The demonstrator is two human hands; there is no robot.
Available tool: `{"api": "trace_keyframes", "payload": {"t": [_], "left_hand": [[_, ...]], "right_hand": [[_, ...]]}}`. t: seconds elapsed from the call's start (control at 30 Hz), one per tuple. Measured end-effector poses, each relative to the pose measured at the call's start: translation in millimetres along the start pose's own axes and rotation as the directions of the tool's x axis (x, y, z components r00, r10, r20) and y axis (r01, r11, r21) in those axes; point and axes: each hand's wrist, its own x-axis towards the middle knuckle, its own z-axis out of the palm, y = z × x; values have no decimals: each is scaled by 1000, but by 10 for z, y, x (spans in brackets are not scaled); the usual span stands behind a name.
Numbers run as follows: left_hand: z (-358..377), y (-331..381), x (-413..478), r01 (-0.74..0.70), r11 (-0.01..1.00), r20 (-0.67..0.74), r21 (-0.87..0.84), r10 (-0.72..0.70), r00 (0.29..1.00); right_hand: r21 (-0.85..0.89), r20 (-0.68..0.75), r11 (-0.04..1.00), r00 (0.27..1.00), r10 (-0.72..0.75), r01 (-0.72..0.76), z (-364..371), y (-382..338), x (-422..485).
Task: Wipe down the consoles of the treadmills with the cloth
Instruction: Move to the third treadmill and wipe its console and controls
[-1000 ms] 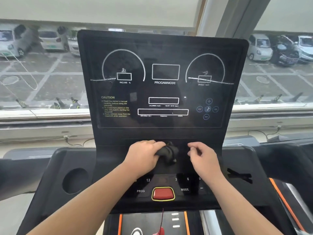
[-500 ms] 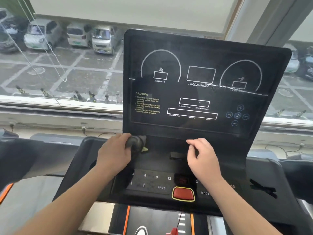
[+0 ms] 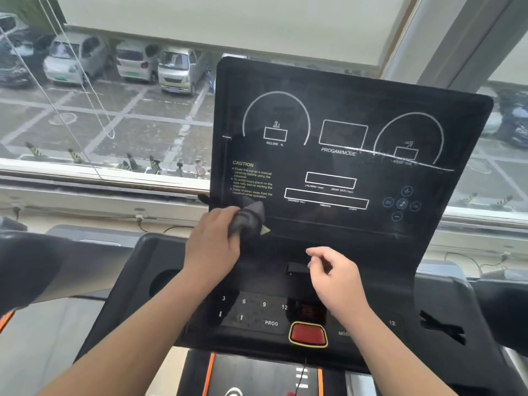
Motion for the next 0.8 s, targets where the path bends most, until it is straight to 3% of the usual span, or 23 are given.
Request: {"api": "trace_keyframes", "payload": {"t": [0.13,0.37,0.6,0.8], "left_hand": [[197,344,95,-198,971,187,133,172,967],[532,885,190,-287,949,313,133,235,920],[992,1527,75,-375,910,301,178,312,901],[1461,2151,-7,-403,908,300,112,356,885]], "right_hand": [[61,-34,997,998,53,-51,-233,82,-14],[121,-108,987,987,122,-109,-631,292,-76],[191,-161,955,953,257,-225,-1091,585,-86],[212,-190,936,928,322,-281,-1540,849,-10]]}}
